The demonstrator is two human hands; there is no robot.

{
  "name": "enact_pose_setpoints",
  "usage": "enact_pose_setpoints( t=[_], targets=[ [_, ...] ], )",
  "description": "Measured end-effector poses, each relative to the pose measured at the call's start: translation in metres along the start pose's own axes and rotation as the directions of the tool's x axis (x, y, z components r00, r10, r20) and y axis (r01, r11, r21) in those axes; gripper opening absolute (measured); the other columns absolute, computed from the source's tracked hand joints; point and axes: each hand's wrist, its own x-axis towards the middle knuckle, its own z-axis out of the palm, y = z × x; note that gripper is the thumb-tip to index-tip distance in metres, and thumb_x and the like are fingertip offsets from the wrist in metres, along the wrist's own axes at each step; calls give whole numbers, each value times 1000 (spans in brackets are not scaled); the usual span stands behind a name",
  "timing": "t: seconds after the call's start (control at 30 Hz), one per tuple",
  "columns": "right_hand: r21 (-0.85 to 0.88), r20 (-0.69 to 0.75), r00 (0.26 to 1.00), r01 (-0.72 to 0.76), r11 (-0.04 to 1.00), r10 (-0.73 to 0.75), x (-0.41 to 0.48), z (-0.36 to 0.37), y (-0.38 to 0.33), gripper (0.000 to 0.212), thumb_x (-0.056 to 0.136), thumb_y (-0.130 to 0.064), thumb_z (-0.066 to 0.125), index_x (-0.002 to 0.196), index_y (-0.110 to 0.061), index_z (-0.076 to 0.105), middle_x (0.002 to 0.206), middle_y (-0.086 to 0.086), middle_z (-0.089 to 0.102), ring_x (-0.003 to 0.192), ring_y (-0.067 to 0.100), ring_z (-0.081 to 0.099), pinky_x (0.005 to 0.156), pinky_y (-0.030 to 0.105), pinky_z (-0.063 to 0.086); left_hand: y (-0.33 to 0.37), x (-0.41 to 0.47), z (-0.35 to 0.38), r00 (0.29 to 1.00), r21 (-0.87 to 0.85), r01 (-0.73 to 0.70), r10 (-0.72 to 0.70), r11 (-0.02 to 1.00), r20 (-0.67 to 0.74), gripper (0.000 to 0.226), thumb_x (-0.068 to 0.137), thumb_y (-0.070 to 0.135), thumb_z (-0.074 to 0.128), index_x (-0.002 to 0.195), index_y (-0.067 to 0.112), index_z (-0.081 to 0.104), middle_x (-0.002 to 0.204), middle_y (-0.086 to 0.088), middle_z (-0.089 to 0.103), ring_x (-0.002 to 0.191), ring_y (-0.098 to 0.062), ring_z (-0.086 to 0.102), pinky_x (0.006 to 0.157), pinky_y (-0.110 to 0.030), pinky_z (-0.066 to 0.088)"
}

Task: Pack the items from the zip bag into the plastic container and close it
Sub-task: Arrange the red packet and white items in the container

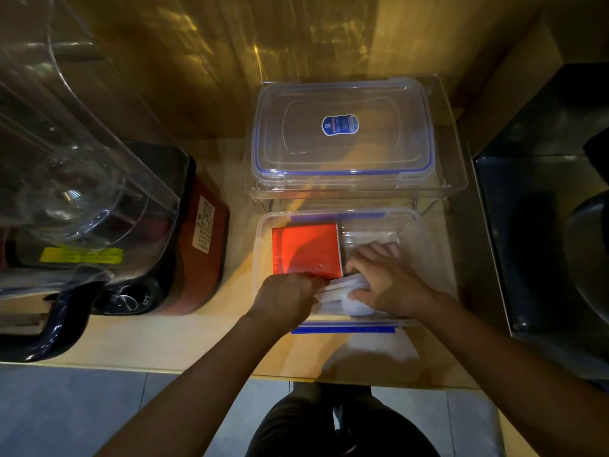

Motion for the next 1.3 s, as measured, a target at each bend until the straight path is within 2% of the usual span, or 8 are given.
enact_pose_setpoints(
  t=[0.13,0.27,0.4,0.67,0.9,1.1,1.2,1.3],
  targets=[
    [156,68,986,-159,975,150,-5,-8,-7,31,79,-57,57,64,-33,44,67,-16,47,63,1,45,56,19,31,3,3,-1,998,-22,61,-61,998,4,20,91,17,52,106,20,64,98,-5,72,81,-23,67,70,-29,49],
    [183,231,956,-228,956,183,-5,2,-15,46,79,-60,55,108,-27,66,107,-10,69,98,8,61,85,30,51,3,7,-2,996,-9,64,-63,998,57,21,91,15,50,106,16,65,99,-9,72,85,-27,67,74,-33,51],
    [86,109,924,-376,923,367,-1,16,-24,71,69,-71,58,114,-16,52,109,0,62,93,18,59,69,31,43,4,9,-4,996,-20,34,-32,999,85,22,91,11,50,107,13,65,100,-11,71,87,-27,66,74,-31,49],
    [110,306,853,-473,874,423,1,2,-17,83,72,-56,61,136,-12,30,123,5,57,93,18,55,62,28,39,2,9,-4,995,-51,29,-24,998,92,27,90,8,51,113,17,62,104,-10,69,90,-27,66,77,-30,48],
    [385,213,804,-591,709,555,20,-33,-5,99,72,-62,62,143,-11,16,125,9,58,105,24,59,88,44,51,5,11,-6,994,-58,45,-39,997,101,19,91,9,52,107,11,62,101,-11,69,88,-25,64,72,-25,42],
    [325,-73,787,-561,761,612,40,-8,-9,86,77,-65,55,138,-12,25,112,7,65,85,18,60,61,27,41,3,10,-5,995,-61,32,-26,998,101,22,91,10,53,112,12,61,106,-10,68,93,-24,65,79,-26,46],
    [338,-139,782,-540,771,608,45,3,-6,73,80,-64,51,127,-9,39,111,11,64,100,28,61,85,40,46,2,10,-3,997,-55,14,-10,998,76,26,91,10,52,116,15,59,108,-9,67,94,-24,65,80,-27,47],
    [393,-66,787,-545,741,614,44,5,3,58,86,-60,43,121,-14,48,120,10,59,117,29,50,103,46,27,1,10,-2,998,-82,15,-9,997,68,26,92,14,52,117,15,59,109,-8,67,95,-23,65,82,-26,48]
  ],
)
